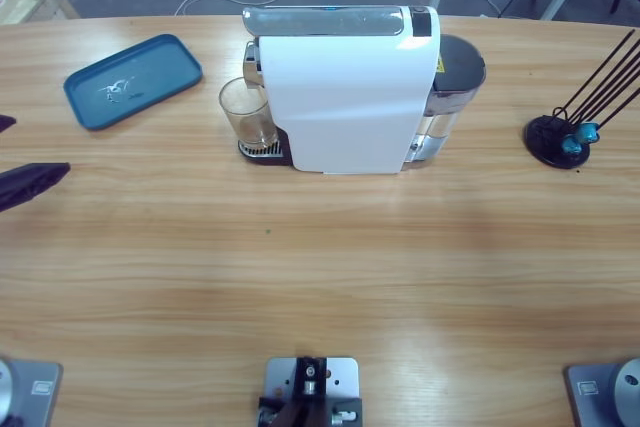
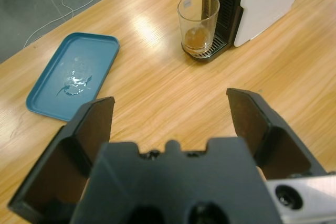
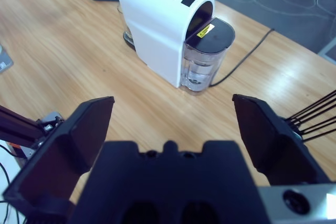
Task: Pour coffee
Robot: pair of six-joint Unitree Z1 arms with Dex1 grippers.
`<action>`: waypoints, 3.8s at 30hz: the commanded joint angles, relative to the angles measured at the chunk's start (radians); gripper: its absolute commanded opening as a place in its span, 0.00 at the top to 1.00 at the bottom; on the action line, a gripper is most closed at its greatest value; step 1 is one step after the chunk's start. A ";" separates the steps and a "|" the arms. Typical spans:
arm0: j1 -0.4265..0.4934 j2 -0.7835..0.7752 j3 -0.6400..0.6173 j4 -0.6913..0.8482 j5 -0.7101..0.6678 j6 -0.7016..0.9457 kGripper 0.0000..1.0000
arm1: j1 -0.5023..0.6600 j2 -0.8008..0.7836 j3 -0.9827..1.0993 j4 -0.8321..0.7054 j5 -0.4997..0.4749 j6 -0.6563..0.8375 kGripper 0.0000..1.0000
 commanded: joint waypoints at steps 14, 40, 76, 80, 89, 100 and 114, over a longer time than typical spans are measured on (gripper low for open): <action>-0.003 0.097 0.062 -0.082 -0.049 -0.011 0.06 | 0.000 -0.032 0.238 -0.152 0.048 0.067 0.00; -0.003 0.119 0.066 -0.092 -0.056 -0.009 0.06 | 0.000 -0.001 0.261 -0.184 0.038 0.057 0.00; 0.092 0.949 -0.062 -0.841 -0.345 -0.049 0.02 | 0.000 0.065 0.260 -0.199 0.037 0.052 0.00; 0.092 0.978 -0.087 -0.841 -0.358 -0.049 0.02 | 0.000 0.066 0.260 -0.199 0.037 0.052 0.00; 0.092 1.054 -0.139 -0.844 -0.377 -0.049 0.02 | 0.000 0.069 0.260 -0.200 0.037 0.052 0.00; 0.093 1.098 -0.172 -0.857 -0.377 -0.048 0.16 | 0.000 0.068 0.260 -0.200 0.037 0.052 0.00; 0.149 0.974 -0.061 -0.864 -0.307 -0.043 0.57 | 0.000 0.068 0.260 -0.200 0.035 0.052 0.00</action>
